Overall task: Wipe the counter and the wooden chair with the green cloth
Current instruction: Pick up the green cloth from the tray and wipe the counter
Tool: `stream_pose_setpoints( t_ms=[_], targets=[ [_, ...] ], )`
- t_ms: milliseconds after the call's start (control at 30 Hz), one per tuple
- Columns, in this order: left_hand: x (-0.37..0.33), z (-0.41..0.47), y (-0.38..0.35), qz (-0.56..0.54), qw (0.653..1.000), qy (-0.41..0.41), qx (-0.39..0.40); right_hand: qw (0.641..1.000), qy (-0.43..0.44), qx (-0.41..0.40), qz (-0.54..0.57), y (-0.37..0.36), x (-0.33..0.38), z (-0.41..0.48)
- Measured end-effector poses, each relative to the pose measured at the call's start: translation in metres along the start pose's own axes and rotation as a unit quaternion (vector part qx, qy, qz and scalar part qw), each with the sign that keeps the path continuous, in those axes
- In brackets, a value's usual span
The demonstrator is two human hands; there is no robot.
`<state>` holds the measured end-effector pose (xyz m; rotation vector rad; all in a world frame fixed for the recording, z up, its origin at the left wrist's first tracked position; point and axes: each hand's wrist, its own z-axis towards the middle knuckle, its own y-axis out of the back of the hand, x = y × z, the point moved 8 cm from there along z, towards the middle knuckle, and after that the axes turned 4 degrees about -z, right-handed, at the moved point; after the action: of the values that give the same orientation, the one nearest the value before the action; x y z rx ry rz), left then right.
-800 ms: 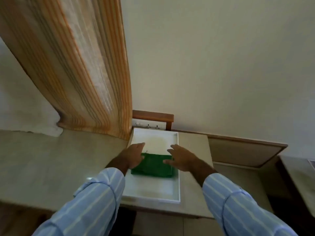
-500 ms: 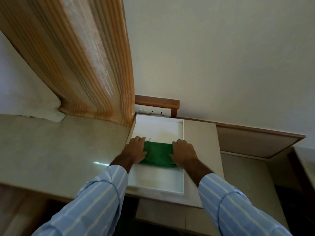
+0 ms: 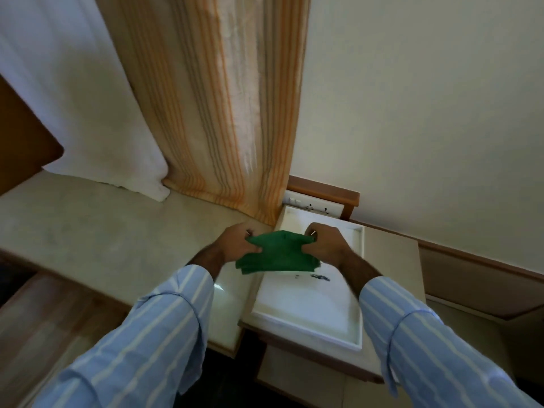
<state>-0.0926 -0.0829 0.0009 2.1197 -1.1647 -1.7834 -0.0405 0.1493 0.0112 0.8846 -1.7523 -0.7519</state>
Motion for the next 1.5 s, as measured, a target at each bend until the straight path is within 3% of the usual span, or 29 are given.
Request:
stream_pose_setpoints(
  t_ms=[267,367,500,867,1100,1300,1367,1500],
  targets=[
    [0.054,-0.047,0.175,-0.076,0.991,-0.017,-0.105,0.994,0.098,-0.045,-0.013,-0.01,0.161,0.041],
    [0.088,-0.066,0.235,-0.16,0.974,-0.016,-0.157,0.989,0.132,-0.055,0.027,-0.026,0.223,0.061],
    [0.127,-0.085,0.298,-0.193,0.959,-0.016,-0.208,0.985,0.149,-0.059,0.061,-0.055,0.292,0.085],
    [0.279,-0.083,0.419,-0.191,0.917,0.06,-0.344,0.967,0.202,0.048,0.148,-0.179,0.461,0.195],
    [0.392,-0.077,0.453,-0.247,0.869,0.157,-0.4,0.954,0.103,0.173,0.224,-0.295,0.485,0.245],
    [0.467,-0.051,0.447,-0.226,0.87,0.216,-0.382,0.962,0.046,0.195,0.186,-0.365,0.477,0.265],
    [0.488,-0.035,0.449,-0.211,0.871,0.224,-0.383,0.969,0.051,0.185,0.155,-0.386,0.47,0.272],
    [0.507,-0.007,0.455,-0.166,0.868,0.218,-0.414,0.971,0.139,0.192,0.029,-0.426,0.469,0.28]
  ],
)
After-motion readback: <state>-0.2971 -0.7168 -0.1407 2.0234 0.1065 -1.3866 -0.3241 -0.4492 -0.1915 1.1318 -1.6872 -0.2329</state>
